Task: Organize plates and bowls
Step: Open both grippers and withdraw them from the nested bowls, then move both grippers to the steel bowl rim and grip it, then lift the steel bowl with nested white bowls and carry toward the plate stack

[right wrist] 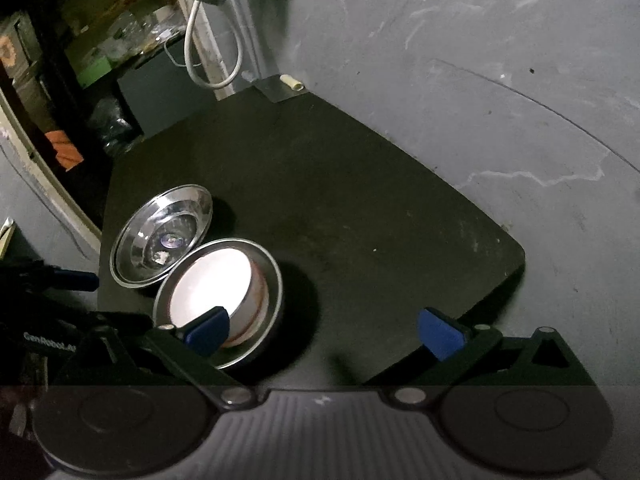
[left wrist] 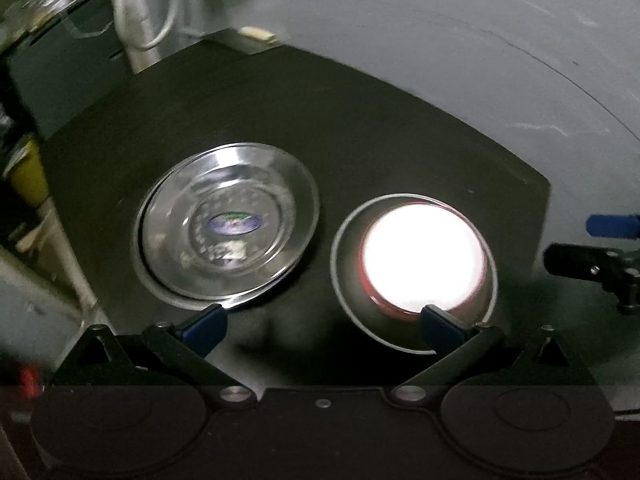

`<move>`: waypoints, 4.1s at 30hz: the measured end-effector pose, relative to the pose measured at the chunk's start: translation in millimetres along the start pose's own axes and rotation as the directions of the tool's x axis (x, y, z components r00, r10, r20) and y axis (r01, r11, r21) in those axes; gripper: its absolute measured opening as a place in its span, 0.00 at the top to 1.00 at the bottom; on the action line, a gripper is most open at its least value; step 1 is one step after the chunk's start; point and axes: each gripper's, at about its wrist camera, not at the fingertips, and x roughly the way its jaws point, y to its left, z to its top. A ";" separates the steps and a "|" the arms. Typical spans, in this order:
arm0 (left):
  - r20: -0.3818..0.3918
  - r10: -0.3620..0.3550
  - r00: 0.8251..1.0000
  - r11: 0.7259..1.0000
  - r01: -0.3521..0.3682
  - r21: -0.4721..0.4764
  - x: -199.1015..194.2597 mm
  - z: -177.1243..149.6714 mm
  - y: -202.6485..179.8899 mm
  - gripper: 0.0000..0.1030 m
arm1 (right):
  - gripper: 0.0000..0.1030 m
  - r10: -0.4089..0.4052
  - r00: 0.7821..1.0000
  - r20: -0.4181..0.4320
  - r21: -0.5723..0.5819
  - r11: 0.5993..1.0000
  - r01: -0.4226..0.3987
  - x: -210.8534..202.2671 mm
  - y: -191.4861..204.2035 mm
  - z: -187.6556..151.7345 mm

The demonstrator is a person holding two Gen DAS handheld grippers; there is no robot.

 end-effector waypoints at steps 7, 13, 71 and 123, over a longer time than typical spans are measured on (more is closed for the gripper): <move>-0.015 0.060 0.998 0.990 -0.062 -0.129 2.2 -6.1 0.8 0.01 | 0.00 0.046 0.998 -0.037 -0.062 0.997 -0.048 13.7 -12.3 7.8; -0.025 0.103 0.994 0.972 -0.106 -0.208 1.0 -12.9 2.1 0.01 | 0.00 0.076 0.995 -0.066 -0.106 0.991 -0.082 24.6 -16.8 16.5; -0.155 0.199 0.968 0.919 -0.240 -0.314 43.0 -10.5 0.1 0.01 | 0.00 0.052 0.978 -0.204 -0.372 0.919 -0.127 82.5 9.6 30.1; -0.056 0.038 0.998 0.954 -0.053 -0.295 38.3 -5.8 -20.1 0.86 | 0.68 0.284 0.913 -0.292 -0.339 0.862 -0.376 85.1 13.1 25.5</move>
